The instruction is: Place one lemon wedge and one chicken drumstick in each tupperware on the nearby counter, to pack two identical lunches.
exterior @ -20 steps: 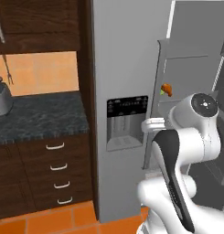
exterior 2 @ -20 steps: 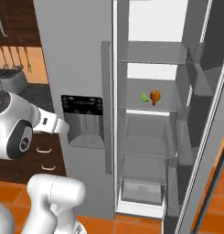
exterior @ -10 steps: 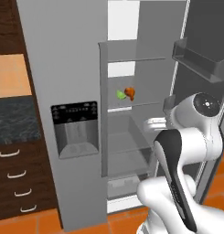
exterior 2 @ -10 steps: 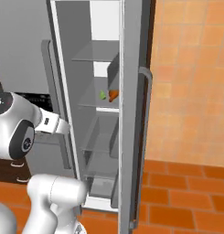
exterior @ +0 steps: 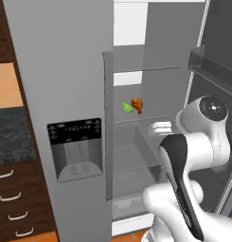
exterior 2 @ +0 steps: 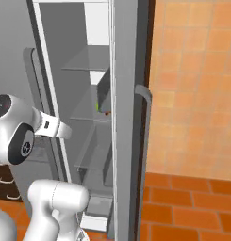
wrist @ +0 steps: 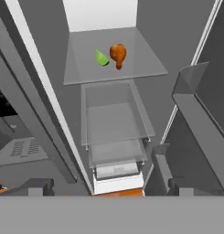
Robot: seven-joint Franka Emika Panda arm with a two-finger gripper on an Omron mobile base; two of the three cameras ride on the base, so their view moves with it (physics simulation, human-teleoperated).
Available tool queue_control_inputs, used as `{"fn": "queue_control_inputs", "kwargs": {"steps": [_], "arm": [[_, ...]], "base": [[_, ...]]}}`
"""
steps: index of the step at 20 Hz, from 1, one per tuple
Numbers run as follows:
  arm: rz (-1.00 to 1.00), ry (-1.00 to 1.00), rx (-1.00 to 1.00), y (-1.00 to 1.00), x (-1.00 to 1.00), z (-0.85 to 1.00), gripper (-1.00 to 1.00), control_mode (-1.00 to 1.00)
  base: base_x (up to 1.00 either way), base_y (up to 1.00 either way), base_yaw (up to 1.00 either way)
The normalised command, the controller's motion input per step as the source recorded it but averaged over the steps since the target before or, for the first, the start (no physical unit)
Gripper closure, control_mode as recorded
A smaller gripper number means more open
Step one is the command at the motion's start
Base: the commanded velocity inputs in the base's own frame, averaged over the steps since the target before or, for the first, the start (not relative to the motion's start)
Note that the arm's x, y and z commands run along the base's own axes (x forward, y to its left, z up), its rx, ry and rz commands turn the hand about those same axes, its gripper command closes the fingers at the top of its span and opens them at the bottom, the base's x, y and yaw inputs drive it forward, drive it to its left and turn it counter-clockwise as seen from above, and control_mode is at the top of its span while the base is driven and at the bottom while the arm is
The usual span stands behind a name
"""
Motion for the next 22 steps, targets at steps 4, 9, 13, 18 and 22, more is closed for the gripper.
{"fn": "queue_control_inputs", "kwargs": {"steps": [4,9,13,18,22], "arm": [[0.00,0.00,0.00,0.00,0.00,0.00,-1.00,1.00],[0.00,0.00,0.00,0.00,0.00,0.00,-1.00,1.00],[0.00,0.00,0.00,0.00,0.00,0.00,-1.00,1.00],[0.00,0.00,0.00,0.00,0.00,0.00,-1.00,1.00],[0.00,0.05,0.07,-0.56,0.60,0.00,-1.00,-1.00]], "base": [[0.86,-0.40,0.00],[0.95,-0.37,0.00],[1.00,-0.44,0.00],[1.00,-0.58,0.00],[0.00,0.00,0.00]]}}
